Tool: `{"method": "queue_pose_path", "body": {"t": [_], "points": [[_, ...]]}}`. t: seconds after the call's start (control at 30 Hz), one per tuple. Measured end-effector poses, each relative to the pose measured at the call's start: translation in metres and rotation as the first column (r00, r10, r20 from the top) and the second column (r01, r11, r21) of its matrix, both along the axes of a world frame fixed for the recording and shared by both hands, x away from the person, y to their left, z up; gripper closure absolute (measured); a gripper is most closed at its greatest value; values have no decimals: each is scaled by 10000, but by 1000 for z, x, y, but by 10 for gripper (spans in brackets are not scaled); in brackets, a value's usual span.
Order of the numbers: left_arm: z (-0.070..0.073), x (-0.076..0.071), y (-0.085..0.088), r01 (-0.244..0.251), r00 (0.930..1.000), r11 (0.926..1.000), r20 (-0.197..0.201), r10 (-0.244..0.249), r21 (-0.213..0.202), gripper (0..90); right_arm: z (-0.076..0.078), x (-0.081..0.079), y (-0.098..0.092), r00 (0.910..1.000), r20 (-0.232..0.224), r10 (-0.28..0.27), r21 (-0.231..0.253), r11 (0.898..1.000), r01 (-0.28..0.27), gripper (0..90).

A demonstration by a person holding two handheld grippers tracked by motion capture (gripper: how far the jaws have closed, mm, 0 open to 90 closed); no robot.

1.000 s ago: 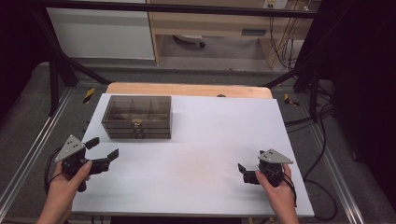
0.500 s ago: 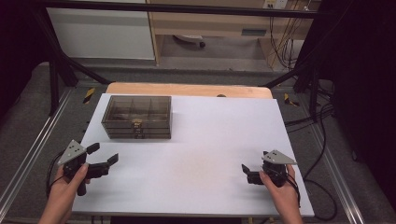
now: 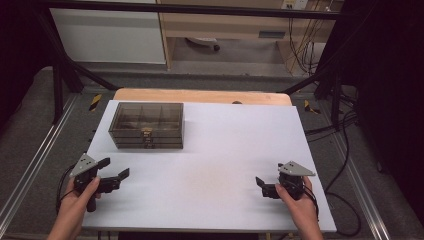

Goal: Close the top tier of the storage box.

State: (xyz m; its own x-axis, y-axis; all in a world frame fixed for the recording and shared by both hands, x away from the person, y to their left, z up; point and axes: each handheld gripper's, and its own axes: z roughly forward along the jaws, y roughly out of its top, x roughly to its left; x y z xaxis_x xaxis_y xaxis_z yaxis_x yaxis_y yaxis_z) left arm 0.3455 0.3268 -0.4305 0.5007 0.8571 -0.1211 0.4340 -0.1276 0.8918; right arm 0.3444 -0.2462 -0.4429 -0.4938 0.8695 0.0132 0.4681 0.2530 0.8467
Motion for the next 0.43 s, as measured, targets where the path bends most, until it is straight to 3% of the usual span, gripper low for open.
{"method": "queue_pose_path", "body": {"t": [0.17,0.43], "points": [[-1,1,-2,218,9998,9996,45,-217,-201,106,-3,4,4,9999,-150,35,2,10000,-35,31],[2,-4,-17,668,9971,9978,368,-667,-12,101,-3,8,8,9998,-30,-174,246,9995,175,31]]}}
